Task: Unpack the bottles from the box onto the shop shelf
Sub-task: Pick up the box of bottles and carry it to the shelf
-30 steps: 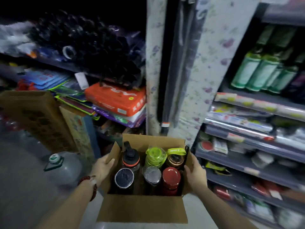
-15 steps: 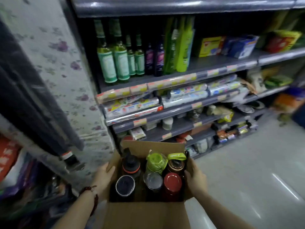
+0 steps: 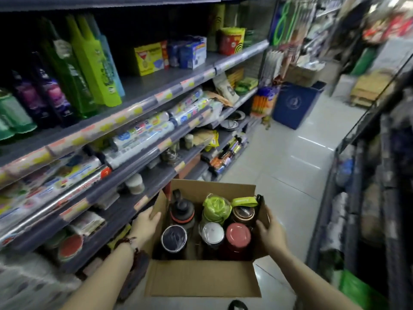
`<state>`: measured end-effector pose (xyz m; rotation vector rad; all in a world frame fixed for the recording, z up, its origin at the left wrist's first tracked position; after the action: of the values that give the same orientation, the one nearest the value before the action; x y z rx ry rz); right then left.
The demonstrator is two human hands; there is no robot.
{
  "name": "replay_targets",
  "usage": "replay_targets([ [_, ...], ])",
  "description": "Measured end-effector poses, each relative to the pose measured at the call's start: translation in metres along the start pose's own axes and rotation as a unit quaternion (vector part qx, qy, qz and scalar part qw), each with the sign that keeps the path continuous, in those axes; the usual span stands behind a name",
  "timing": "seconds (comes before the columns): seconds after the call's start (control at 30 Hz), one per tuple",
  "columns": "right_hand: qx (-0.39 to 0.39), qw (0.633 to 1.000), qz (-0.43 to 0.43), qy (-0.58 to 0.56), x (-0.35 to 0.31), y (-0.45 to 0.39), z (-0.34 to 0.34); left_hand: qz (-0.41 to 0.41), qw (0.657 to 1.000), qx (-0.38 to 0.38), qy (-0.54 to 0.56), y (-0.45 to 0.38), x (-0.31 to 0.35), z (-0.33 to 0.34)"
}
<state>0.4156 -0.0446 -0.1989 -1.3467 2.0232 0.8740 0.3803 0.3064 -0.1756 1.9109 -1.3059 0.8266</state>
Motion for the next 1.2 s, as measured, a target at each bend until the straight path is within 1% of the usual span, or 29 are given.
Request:
replay_targets([
  [0.07, 0.017, 1.000, 0.009, -0.001, 0.009, -0.025, -0.016, 0.002, 1.000, -0.022, -0.003, -0.020, 0.021, 0.022],
  [0.13, 0.015, 1.000, 0.013, -0.006, 0.015, -0.055, -0.030, -0.011, 0.999, -0.033, 0.013, -0.041, 0.041, 0.046],
  [0.27, 0.010, 1.000, 0.020, -0.005, 0.019, -0.120, -0.055, -0.037, 0.999, -0.021, 0.003, -0.081, 0.079, 0.088],
  [0.53, -0.013, 1.000, 0.006, 0.016, 0.003, -0.238, -0.080, -0.018, 0.998, -0.021, -0.060, -0.165, 0.130, 0.141],
  [0.8, -0.050, 0.998, -0.022, 0.036, -0.024, -0.342, -0.058, -0.043, 0.998, -0.007, -0.040, -0.254, 0.133, 0.170],
  [0.93, -0.076, 0.995, -0.035, 0.056, -0.044, -0.390, -0.039, -0.080, 0.996, 0.036, -0.029, -0.289, 0.134, 0.177],
  [1.03, -0.088, 0.992, -0.061, 0.068, -0.064, -0.421, -0.025, -0.111, 0.991, 0.071, -0.024, -0.310, 0.135, 0.177],
  [1.2, -0.129, 0.983, -0.109, 0.073, -0.095, -0.462, -0.001, -0.146, 0.982, 0.121, 0.017, -0.321, 0.131, 0.175],
])
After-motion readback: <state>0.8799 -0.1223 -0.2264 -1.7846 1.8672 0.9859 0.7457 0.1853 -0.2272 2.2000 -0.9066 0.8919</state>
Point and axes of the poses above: each hand's wrist, its own y-axis away from the middle knuckle, its own z-axis out of the palm, x = y × z, the point moved 2 cm from there along -y, towards the middle knuckle, and after that the axes turned 7 degrees about z, right-handed, at the moved point
